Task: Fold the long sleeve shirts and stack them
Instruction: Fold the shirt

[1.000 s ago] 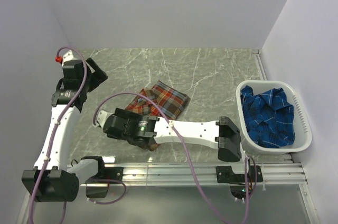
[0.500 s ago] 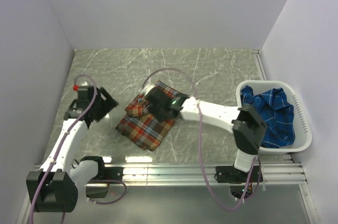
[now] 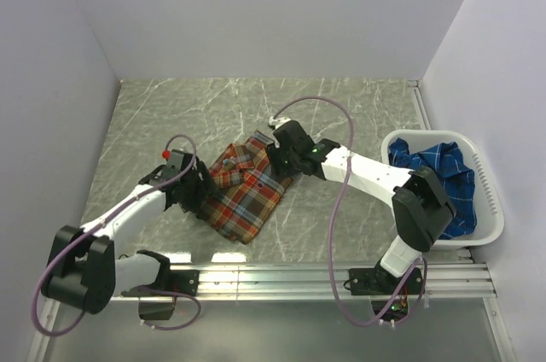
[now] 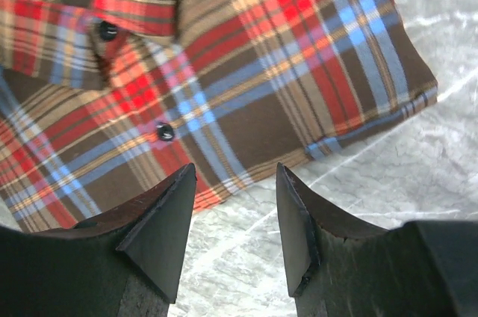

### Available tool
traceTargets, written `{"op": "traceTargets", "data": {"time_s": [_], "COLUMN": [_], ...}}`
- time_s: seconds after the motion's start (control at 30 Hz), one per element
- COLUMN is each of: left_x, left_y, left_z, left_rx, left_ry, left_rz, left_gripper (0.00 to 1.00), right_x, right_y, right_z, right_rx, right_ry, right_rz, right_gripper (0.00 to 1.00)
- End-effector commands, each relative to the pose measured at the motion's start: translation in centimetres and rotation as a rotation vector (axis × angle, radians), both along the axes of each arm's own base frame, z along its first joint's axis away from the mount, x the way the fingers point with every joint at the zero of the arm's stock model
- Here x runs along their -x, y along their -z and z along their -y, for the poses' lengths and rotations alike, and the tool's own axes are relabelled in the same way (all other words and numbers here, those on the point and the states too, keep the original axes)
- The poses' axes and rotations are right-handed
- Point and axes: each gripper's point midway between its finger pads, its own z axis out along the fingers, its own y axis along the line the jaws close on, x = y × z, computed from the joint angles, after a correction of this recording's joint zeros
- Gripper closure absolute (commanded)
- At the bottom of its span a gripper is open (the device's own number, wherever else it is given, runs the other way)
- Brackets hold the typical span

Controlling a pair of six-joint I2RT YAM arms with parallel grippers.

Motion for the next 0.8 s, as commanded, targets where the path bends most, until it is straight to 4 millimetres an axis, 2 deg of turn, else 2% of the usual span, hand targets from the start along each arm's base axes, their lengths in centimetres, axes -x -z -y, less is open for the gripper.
{"op": "traceTargets", "data": {"time_s": [0.0,0.07,0.17,0.2,0.27,0.3,0.37,0.43,0.53,0.67,0.77], "left_x": [-1.2,-0.9,-0.8,-0.8,-1.2,-1.3,-1.8,-2.8,-2.8,-2.1,-1.8], "left_y": [-0.1,0.3,0.8,0.8,0.2,-0.2,-1.5,-3.1,-3.9,-1.9,0.0], "left_z": [0.5,0.7,0.9,1.0,1.0,1.1,1.0,0.6,-1.0,-4.0,-5.5], "left_rx": [-0.021,-0.030,-0.040,-0.039,-0.045,-0.049,-0.067,-0.104,-0.185,-0.329,-0.392], "left_ry": [0.010,0.023,0.036,0.042,0.052,0.059,0.079,0.072,0.052,-0.021,-0.049], "left_rz": [0.019,-0.001,-0.017,-0.017,-0.008,-0.005,0.006,0.041,0.041,-0.028,-0.099], "left_gripper": [0.24,0.25,0.34,0.50,0.68,0.86,0.99,1.00,1.00,0.99,0.91], "right_x": [-1.4,-1.6,-2.1,-2.3,-2.6,-2.7,-2.7,-2.7,-2.7,-2.9,-3.5], "right_y": [-1.4,-1.1,-0.9,-0.7,-0.6,-0.5,-0.3,0.0,0.6,0.7,0.5], "right_z": [0.1,0.5,1.2,1.3,1.8,1.9,2.0,2.3,2.4,2.7,3.3], "right_rx": [-0.100,-0.106,-0.128,-0.128,-0.129,-0.128,-0.125,-0.118,-0.108,-0.125,-0.135], "right_ry": [0.052,0.068,0.097,0.108,0.131,0.135,0.140,0.148,0.156,0.182,0.211], "right_rz": [0.016,0.005,-0.008,-0.013,-0.022,-0.025,-0.029,-0.030,-0.042,-0.053,-0.050], "right_gripper": [0.46,0.46,0.45,0.46,0.46,0.46,0.46,0.46,0.46,0.46,0.46]}}
